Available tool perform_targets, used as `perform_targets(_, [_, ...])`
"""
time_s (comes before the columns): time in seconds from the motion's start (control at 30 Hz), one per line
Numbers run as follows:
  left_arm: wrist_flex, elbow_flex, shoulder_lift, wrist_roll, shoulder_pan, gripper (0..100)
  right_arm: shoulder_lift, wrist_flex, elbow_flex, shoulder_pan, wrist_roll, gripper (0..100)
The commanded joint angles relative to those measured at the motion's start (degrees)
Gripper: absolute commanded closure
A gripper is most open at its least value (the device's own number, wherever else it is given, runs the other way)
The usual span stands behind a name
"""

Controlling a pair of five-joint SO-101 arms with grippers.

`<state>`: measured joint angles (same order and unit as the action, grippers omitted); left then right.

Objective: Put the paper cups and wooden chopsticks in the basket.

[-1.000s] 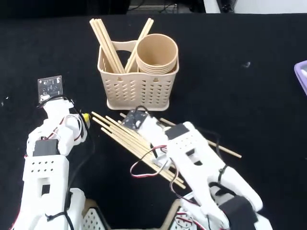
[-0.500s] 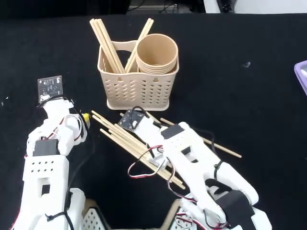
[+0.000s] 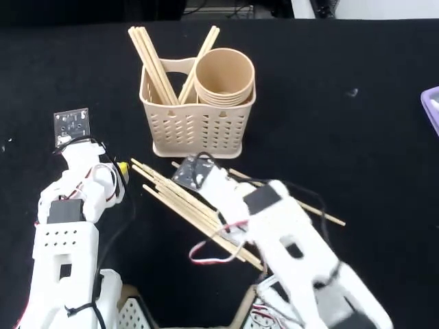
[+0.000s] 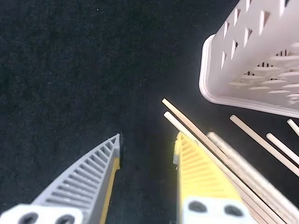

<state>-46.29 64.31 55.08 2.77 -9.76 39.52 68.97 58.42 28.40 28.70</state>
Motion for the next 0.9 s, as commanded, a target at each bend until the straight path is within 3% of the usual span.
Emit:
perform_targets(0.0, [1.05, -0.13, -0.09, 0.44, -0.57, 81, 12.53, 4.48, -1.8, 0.44, -0.26, 98.8])
perform_targets(0.2, [1.05, -0.04, -0.09, 0.44, -0.75, 81, 29.32, 7.03, -2.51, 0.44, -0.7, 98.8])
perform_targets(0.37, [2.55, -0.22, -0.09, 1.05, -6.11, 81, 39.6, 6.33, -9.36, 0.44, -2.9, 98.8])
perform_targets(0.5, [4.66, 0.31, -0.62, 6.42, -9.63, 81, 42.77, 0.09, -16.4, 0.53, -7.91, 98.8])
perform_targets(0.57, [4.66, 0.92, -0.09, 8.44, -10.07, 81, 42.07, -8.26, -16.92, 0.79, -12.13, 98.7])
perform_targets(0.7, [4.75, 1.1, -0.53, 10.11, -10.15, 81, 37.49, -34.37, -11.74, 0.79, -21.98, 98.7])
perform_targets(0.87, [4.75, 1.1, -0.53, 10.11, -10.15, 81, 26.07, -64.18, -6.99, 0.88, -24.88, 98.7])
